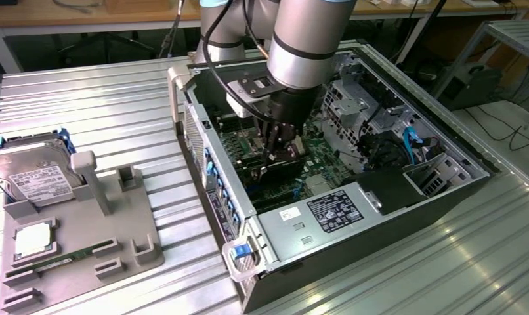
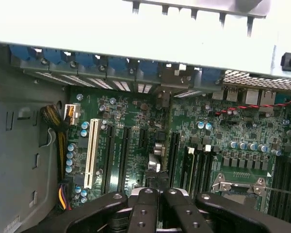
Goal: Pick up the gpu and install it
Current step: 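Press down on the gpu until it lock into place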
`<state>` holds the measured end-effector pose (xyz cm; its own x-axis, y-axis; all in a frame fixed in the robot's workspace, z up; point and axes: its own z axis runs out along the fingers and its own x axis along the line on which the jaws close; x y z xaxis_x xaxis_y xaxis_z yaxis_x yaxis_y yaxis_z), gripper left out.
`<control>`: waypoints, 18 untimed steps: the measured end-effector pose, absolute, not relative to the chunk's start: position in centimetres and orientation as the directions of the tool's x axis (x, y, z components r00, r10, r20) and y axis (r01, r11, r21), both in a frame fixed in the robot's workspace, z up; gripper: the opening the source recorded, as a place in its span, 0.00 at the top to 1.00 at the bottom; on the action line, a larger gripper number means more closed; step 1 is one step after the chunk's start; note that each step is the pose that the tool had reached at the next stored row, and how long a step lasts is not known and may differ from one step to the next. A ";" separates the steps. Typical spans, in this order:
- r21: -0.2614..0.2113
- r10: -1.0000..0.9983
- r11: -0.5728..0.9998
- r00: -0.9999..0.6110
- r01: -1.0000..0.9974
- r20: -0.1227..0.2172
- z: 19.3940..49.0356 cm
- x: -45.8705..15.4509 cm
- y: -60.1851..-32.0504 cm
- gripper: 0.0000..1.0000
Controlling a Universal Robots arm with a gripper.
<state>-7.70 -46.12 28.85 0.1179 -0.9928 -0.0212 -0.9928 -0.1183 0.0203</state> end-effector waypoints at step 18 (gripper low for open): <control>0.021 -0.993 -0.118 0.118 -0.993 -0.014 28.8 -10.3 -45.8 0.89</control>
